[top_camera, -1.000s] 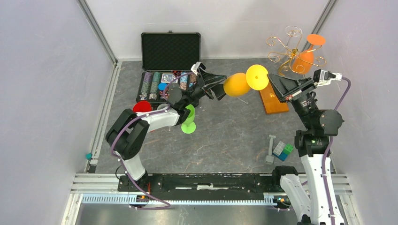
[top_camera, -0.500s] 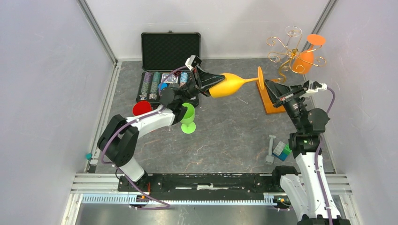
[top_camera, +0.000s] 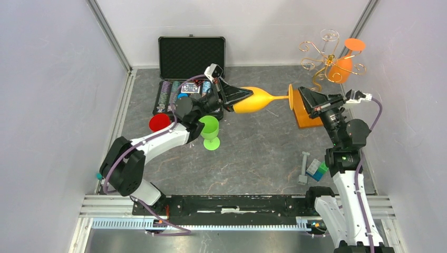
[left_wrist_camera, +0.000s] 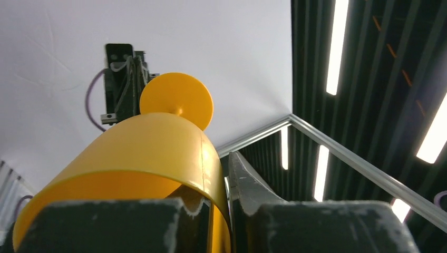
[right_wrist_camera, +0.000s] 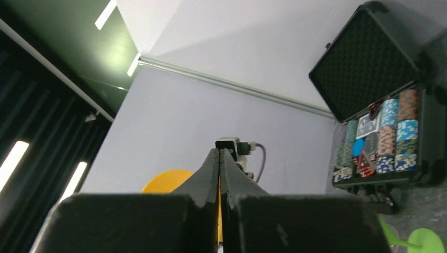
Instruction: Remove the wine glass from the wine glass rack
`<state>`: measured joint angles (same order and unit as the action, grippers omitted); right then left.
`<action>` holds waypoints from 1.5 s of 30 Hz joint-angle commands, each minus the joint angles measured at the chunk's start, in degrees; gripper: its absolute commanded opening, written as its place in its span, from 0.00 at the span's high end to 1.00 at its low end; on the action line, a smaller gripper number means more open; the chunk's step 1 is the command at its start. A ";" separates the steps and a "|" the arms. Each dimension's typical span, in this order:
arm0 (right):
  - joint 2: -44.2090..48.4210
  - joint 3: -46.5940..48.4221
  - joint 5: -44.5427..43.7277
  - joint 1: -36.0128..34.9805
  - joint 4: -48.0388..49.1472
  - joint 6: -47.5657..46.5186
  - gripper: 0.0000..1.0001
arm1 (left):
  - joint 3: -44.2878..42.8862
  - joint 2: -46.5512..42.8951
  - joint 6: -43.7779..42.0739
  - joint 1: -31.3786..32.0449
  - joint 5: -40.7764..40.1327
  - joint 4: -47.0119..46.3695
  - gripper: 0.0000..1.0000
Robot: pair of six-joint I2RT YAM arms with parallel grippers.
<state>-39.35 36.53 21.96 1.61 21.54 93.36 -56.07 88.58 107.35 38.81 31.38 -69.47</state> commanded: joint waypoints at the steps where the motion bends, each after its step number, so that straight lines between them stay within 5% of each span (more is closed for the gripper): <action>1: -0.32 6.52 -3.55 -0.11 -7.03 -10.87 0.98 | -0.65 -6.05 -13.37 -0.71 2.40 10.58 0.90; 7: -1.11 15.15 -11.59 -0.09 -23.17 -30.52 0.75 | -5.81 -12.16 -41.43 -0.43 2.47 45.36 0.98; 11: -0.57 17.63 -16.01 -0.10 -29.54 -40.18 0.56 | -14.24 -13.32 -63.58 1.64 -6.20 73.22 0.98; 18: 0.91 16.73 -18.34 -0.07 -33.53 -50.65 0.33 | -25.55 -5.20 -79.62 7.69 -20.65 97.64 0.98; 32: 3.33 17.77 -20.46 -0.16 -36.82 -56.09 0.28 | -40.14 18.11 -89.91 16.24 -35.66 115.30 0.98; 45: 3.10 17.69 -20.02 -0.12 -37.55 -57.21 0.27 | -46.62 25.98 -93.06 17.18 -46.05 122.95 0.86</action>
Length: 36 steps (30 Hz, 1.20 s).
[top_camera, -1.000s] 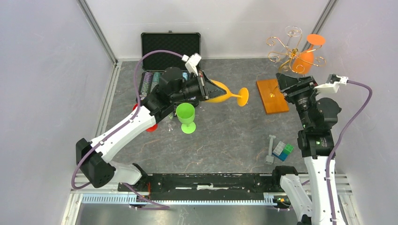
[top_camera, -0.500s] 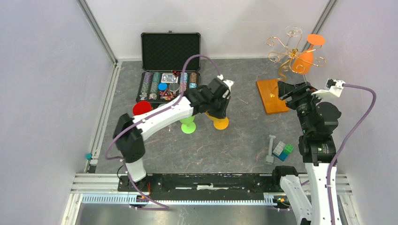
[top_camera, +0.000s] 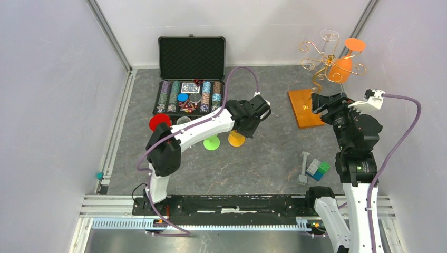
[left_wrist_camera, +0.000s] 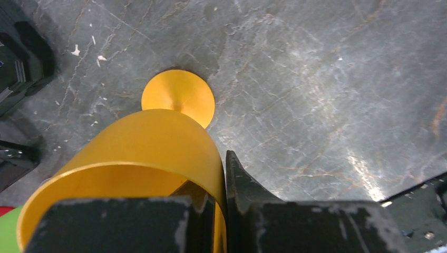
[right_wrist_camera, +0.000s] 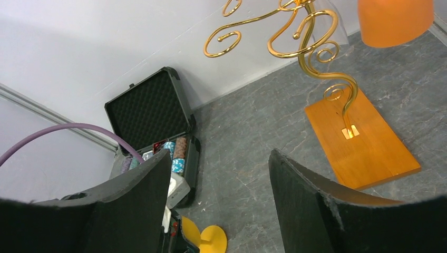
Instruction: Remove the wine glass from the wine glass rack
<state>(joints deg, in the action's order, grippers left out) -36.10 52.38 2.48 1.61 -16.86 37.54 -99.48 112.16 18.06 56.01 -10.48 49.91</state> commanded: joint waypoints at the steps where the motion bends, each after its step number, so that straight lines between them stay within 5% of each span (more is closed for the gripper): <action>1: -0.25 1.85 -0.42 -0.16 0.78 -1.52 0.27 | -3.18 2.59 -3.98 0.02 -4.03 3.75 0.84; 9: -1.56 4.97 0.91 -0.11 -1.55 -2.60 0.26 | -3.95 0.64 -4.45 0.05 -5.46 3.89 0.70; 20: -8.27 17.57 4.52 -0.16 -8.83 -12.28 0.10 | -6.78 -8.97 -7.15 -0.03 -5.89 3.24 0.32; 26: -17.05 31.88 4.19 -0.06 -11.65 -21.89 0.07 | -2.66 -19.07 -6.63 -0.05 -1.02 -1.99 0.18; 29: -25.47 42.85 4.37 -0.12 -16.53 -25.84 0.09 | 3.40 -26.49 -5.36 -0.02 4.10 -8.49 0.02; 36: -42.31 61.72 -6.12 -0.20 -23.20 -37.01 0.11 | 12.46 -41.03 -6.46 -0.15 4.08 -15.30 0.00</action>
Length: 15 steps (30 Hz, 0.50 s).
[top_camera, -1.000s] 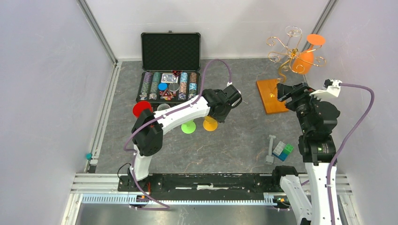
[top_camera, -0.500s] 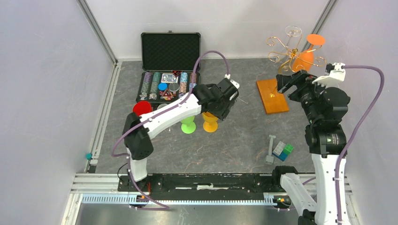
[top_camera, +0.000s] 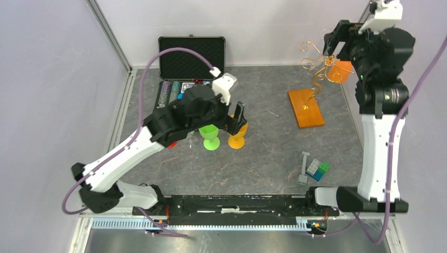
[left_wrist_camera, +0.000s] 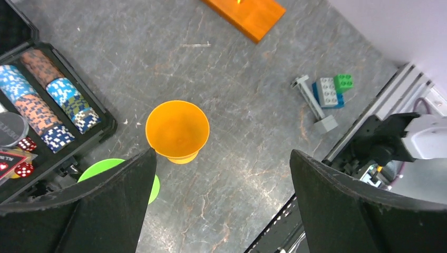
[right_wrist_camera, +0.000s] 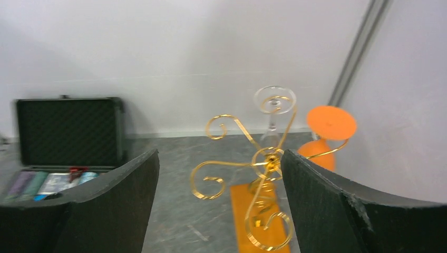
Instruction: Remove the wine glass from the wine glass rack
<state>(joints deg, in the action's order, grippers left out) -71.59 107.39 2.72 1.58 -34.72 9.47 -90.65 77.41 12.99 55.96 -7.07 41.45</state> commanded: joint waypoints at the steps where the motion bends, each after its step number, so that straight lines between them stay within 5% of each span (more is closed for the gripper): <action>1: -8.34 7.60 -7.00 -0.18 -5.03 -11.09 0.11 | 4.69 -7.83 -1.48 -0.09 0.10 -7.97 0.00; 7: -13.54 4.96 -6.62 -1.25 3.61 -22.23 0.36 | 12.29 -13.24 -0.24 -0.07 4.38 -17.05 0.00; 10: -15.86 5.60 -10.69 -4.68 6.31 -28.73 0.34 | 12.08 -10.94 0.55 -0.11 6.36 -17.26 0.00; 15: -21.59 9.50 -24.58 -5.28 5.81 -32.60 0.15 | 10.69 -7.31 1.84 -0.24 9.01 -17.78 0.00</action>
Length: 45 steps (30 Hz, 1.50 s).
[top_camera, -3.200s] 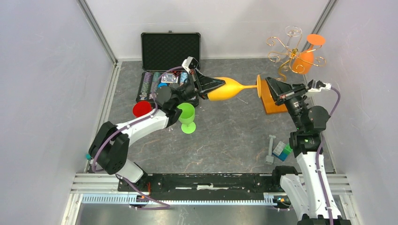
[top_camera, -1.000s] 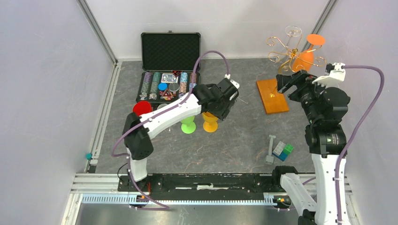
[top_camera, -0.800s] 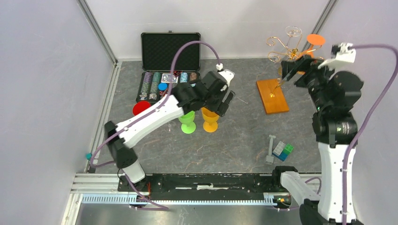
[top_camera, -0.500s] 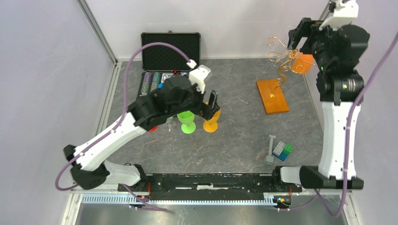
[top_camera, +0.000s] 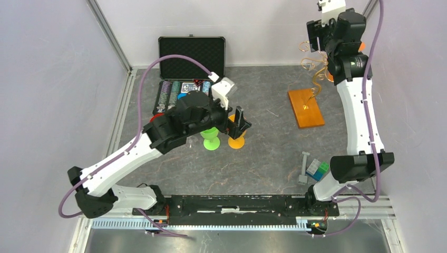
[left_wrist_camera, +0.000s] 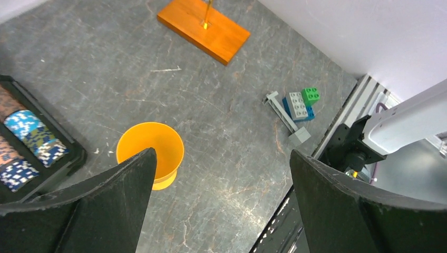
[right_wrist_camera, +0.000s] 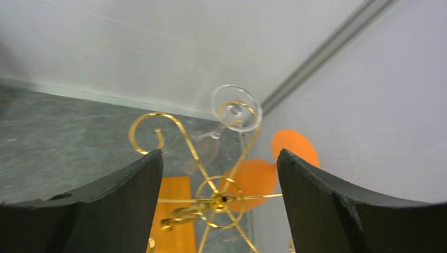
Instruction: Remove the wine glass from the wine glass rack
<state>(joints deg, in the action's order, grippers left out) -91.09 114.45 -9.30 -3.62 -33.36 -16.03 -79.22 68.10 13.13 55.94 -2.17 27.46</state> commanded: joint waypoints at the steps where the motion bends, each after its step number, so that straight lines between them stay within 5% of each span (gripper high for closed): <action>1: -2.69 1.80 -15.70 -0.05 4.54 -8.05 0.15 | -0.71 2.48 1.94 -0.32 4.78 -4.01 0.00; 7: -3.53 -3.01 -27.07 0.02 8.30 -12.27 0.45 | -0.11 4.25 2.69 -0.87 7.22 -4.24 0.00; 11: -4.50 -3.87 -26.95 1.84 8.88 -13.31 0.43 | 0.06 5.40 3.13 -1.60 8.76 -4.08 0.00; 17: -6.26 0.13 -10.83 11.45 1.15 -6.48 0.34 | 1.79 6.04 4.45 -4.83 11.86 -4.93 0.00; 31: -14.18 6.14 -7.32 11.97 2.17 -7.96 0.24 | 4.86 7.55 9.09 -11.15 18.57 -7.95 0.00; 45: -15.08 2.86 -9.71 10.81 8.52 -13.53 0.54 | 5.47 9.72 11.47 -13.62 21.84 -9.66 0.00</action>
<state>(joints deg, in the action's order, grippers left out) -108.31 118.21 -17.28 8.10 -29.15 -26.96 -73.95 77.45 22.22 42.92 17.19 20.80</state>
